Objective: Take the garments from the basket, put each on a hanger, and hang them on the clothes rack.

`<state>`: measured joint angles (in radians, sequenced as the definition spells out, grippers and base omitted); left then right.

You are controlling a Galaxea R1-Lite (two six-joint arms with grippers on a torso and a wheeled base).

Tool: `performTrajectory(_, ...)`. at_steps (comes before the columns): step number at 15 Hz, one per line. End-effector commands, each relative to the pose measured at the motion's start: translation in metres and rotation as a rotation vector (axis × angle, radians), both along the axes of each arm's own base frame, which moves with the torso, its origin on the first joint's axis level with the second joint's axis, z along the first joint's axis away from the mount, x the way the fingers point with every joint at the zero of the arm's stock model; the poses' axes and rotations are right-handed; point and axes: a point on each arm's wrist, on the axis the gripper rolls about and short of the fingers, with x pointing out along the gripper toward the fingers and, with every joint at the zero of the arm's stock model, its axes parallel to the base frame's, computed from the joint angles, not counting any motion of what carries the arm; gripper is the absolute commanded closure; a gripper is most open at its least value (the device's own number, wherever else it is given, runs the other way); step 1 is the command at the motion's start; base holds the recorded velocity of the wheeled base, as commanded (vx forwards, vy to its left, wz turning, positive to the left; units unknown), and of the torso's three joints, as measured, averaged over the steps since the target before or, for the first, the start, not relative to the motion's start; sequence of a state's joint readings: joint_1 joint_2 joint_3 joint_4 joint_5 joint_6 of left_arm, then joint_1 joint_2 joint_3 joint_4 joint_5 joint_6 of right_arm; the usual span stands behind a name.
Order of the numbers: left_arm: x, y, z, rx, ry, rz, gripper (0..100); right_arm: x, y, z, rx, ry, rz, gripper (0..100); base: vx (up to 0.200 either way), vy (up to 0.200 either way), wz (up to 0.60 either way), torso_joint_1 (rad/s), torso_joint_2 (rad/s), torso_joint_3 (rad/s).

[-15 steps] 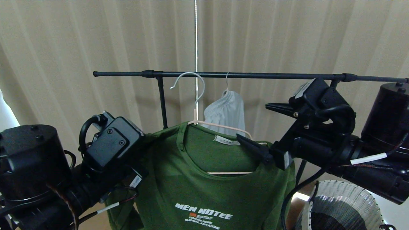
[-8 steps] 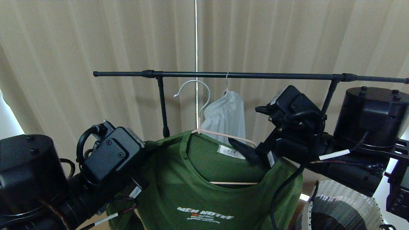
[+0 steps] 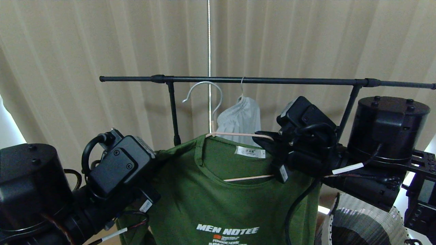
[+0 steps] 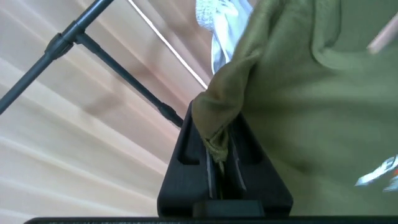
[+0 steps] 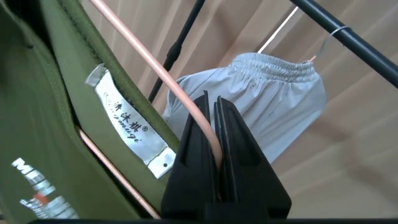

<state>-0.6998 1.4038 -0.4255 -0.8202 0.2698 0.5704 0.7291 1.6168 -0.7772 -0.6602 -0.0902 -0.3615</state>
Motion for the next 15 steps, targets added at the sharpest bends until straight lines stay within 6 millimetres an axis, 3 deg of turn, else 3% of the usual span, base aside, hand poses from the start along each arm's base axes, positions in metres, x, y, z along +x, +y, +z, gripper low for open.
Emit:
performTrajectory(1, 0.001, 0.000, -0.001, 0.006, 0.004, 0.003, 100, 0.000, 0.000, 0.000, 0.001, -0.001, -0.004, 100, 0.000, 0.000, 0.00, 0.000, 0.00, 0.000)
performTrajectory(8, 0.001, -0.001, 0.001, -0.007, 0.003, 0.000, 100, -0.002, -0.003, 0.002, 0.006, -0.003, -0.006, 100, 0.000, 0.000, 0.00, 0.000, 0.00, 0.000)
performTrajectory(9, 0.001, -0.001, 0.001, -0.008, 0.002, 0.000, 0, -0.003, -0.003, 0.002, 0.005, -0.005, -0.006, 100, 0.000, 0.000, 0.00, 0.000, 0.00, 0.000)
performTrajectory(12, -0.001, 0.000, 0.001, -0.014, 0.004, -0.016, 0, -0.007, -0.013, 0.008, 0.020, -0.020, -0.023, 100, 0.000, 0.000, 0.00, 0.000, 0.00, 0.000)
performTrajectory(15, -0.016, 0.011, 0.008, -0.103, 0.001, -0.086, 0, -0.010, -0.046, 0.010, 0.027, -0.031, -0.116, 100, 0.000, 0.000, 0.00, 0.000, 0.00, 0.000)
